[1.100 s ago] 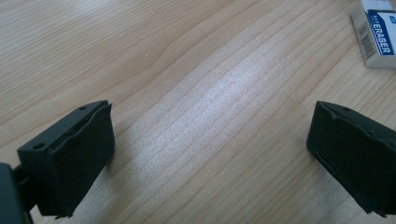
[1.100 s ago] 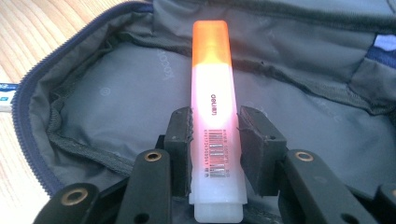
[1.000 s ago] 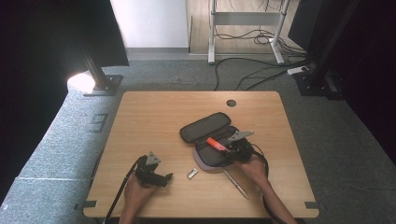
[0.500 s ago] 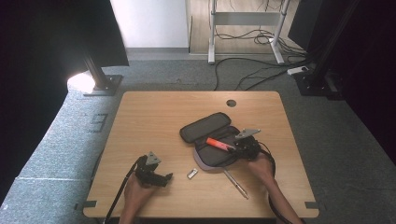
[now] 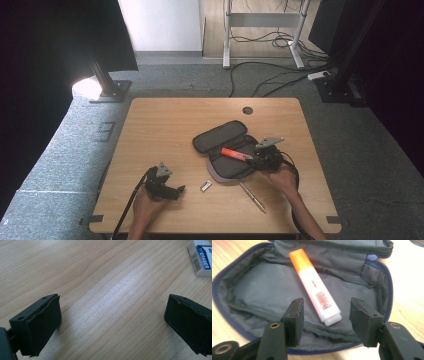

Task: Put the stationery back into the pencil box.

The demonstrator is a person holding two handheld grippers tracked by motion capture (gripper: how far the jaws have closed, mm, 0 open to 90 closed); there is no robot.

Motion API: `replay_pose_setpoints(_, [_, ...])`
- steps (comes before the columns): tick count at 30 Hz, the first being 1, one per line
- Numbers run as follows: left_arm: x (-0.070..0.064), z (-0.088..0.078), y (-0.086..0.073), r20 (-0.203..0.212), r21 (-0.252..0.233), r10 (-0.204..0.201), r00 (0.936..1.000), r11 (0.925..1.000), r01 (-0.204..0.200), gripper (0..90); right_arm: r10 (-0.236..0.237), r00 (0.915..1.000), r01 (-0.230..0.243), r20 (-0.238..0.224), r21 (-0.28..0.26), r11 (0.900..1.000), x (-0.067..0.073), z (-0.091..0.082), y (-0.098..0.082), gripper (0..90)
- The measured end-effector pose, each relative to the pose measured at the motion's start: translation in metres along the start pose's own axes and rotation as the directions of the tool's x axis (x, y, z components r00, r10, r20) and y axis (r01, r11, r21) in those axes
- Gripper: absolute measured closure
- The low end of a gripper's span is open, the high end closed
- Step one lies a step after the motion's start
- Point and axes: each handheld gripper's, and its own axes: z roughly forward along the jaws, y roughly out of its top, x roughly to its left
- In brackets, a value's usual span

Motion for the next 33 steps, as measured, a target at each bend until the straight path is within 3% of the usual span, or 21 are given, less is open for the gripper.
replay_pose_setpoints(16, [0.0, 0.0, 0.0, 0.0, 0.0, 0.0, 1.0, 1.0, 0.0, 0.6, -0.001, 0.9987, 0.001, -0.05, 0.009, 1.0, 0.018, -0.025, -0.01, 42.1])
replay_pose_setpoints(33, [0.0, 0.0, 0.0, 0.0, 0.0, 0.0, 1.0, 1.0, 0.0, 0.6, -0.029, 0.9957, 0.03, -0.088, 0.01, 1.0, 0.043, -0.04, -0.039, 51.4])
